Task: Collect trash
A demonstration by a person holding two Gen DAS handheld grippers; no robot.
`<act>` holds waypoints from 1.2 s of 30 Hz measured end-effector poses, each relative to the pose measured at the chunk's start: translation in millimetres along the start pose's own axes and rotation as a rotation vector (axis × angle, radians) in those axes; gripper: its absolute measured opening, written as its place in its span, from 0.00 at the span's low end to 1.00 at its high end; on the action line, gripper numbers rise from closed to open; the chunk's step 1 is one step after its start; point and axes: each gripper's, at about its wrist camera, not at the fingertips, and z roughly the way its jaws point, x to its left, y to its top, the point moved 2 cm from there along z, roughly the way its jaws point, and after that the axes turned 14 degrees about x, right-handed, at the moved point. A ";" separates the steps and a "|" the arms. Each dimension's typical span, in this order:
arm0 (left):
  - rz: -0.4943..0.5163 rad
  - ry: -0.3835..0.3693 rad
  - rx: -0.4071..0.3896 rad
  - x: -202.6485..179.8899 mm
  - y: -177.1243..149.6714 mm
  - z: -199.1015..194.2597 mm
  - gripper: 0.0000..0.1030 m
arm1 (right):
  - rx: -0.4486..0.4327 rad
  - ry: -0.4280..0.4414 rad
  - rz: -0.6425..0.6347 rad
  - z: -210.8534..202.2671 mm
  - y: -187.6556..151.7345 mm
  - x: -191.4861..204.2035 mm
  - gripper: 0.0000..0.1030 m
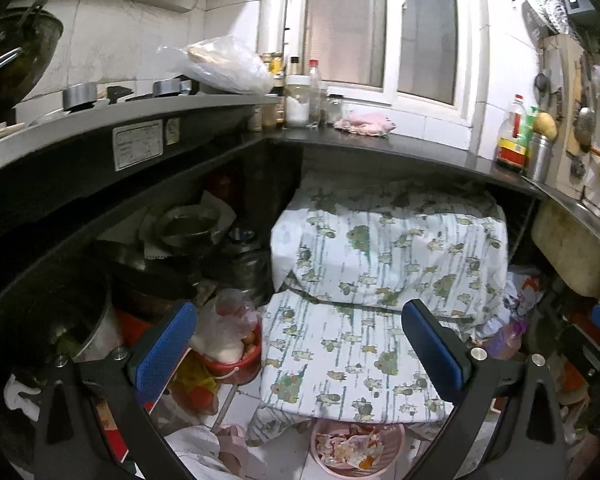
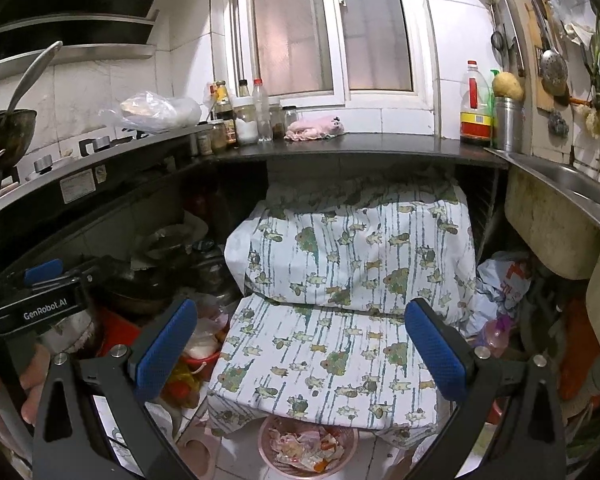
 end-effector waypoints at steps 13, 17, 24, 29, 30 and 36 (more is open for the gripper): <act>0.014 -0.013 -0.014 -1.5 0.7 -2.2 1.00 | -0.004 -0.003 -0.033 -2.8 -3.0 8.1 1.00; 0.014 -0.007 -0.017 -1.2 1.3 -1.4 1.00 | -0.009 -0.007 -0.035 -4.1 -4.2 9.3 1.00; 0.009 0.003 -0.021 1.2 2.0 -0.3 1.00 | -0.004 -0.004 -0.020 -4.5 -3.4 7.9 1.00; 0.017 0.011 -0.028 3.2 4.0 0.3 1.00 | -0.007 -0.003 -0.007 -4.8 -2.7 5.1 1.00; 0.015 0.010 -0.029 4.3 4.6 -0.3 1.00 | -0.006 0.001 0.000 -4.7 -2.7 4.7 1.00; 0.017 0.013 -0.028 6.0 5.5 0.3 1.00 | -0.004 -0.001 0.008 -3.7 -0.9 3.4 1.00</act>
